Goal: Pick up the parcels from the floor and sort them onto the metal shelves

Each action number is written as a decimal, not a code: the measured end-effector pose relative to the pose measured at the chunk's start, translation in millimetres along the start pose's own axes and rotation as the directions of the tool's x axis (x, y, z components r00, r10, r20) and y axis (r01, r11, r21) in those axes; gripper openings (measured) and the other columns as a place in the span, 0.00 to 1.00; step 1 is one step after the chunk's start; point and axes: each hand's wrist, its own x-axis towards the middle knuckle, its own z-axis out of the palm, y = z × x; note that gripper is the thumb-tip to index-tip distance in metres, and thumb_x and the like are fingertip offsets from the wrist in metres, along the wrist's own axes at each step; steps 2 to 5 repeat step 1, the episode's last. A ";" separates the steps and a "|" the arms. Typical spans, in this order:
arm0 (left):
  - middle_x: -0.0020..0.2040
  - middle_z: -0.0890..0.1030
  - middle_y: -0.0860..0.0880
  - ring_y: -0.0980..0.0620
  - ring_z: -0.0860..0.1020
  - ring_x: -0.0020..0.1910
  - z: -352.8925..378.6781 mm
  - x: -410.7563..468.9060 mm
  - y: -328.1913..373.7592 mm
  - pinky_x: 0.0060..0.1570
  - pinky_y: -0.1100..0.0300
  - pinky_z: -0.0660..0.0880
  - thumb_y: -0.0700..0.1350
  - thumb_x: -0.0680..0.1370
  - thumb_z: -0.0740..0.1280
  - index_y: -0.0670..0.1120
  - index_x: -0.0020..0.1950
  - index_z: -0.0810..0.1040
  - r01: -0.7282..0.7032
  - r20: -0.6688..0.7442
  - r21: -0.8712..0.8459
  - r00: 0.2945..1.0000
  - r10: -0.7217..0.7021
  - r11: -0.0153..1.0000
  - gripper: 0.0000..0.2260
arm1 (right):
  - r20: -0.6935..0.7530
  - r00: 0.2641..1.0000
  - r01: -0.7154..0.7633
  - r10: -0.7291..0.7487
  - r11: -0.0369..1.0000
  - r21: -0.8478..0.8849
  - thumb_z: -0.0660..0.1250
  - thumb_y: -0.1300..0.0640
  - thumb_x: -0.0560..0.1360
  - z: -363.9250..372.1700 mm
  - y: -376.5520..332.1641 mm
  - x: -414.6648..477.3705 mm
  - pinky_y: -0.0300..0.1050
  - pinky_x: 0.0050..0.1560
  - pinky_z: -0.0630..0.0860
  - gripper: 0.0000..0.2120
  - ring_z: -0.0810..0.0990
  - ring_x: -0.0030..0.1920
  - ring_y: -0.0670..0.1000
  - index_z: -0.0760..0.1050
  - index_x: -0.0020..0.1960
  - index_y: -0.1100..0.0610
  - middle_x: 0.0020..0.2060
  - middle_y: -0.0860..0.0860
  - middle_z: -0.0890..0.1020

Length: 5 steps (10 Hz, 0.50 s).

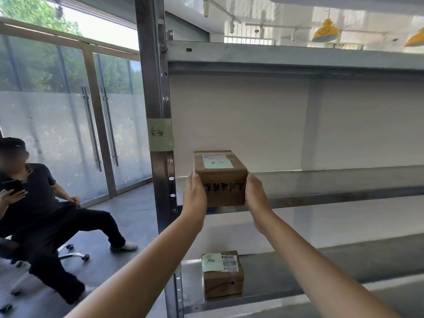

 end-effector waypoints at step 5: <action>0.77 0.65 0.50 0.48 0.65 0.74 -3.4 -16.8 6.5 0.68 0.57 0.62 0.54 0.87 0.49 0.55 0.81 0.57 -0.184 0.028 0.041 0.983 0.183 0.982 0.22 | -0.116 0.989 0.079 -0.091 0.991 -0.108 0.50 0.42 0.85 -2.7 -13.1 -11.9 0.56 0.76 0.62 0.24 0.63 0.76 0.54 0.64 0.77 0.49 0.77 0.51 0.64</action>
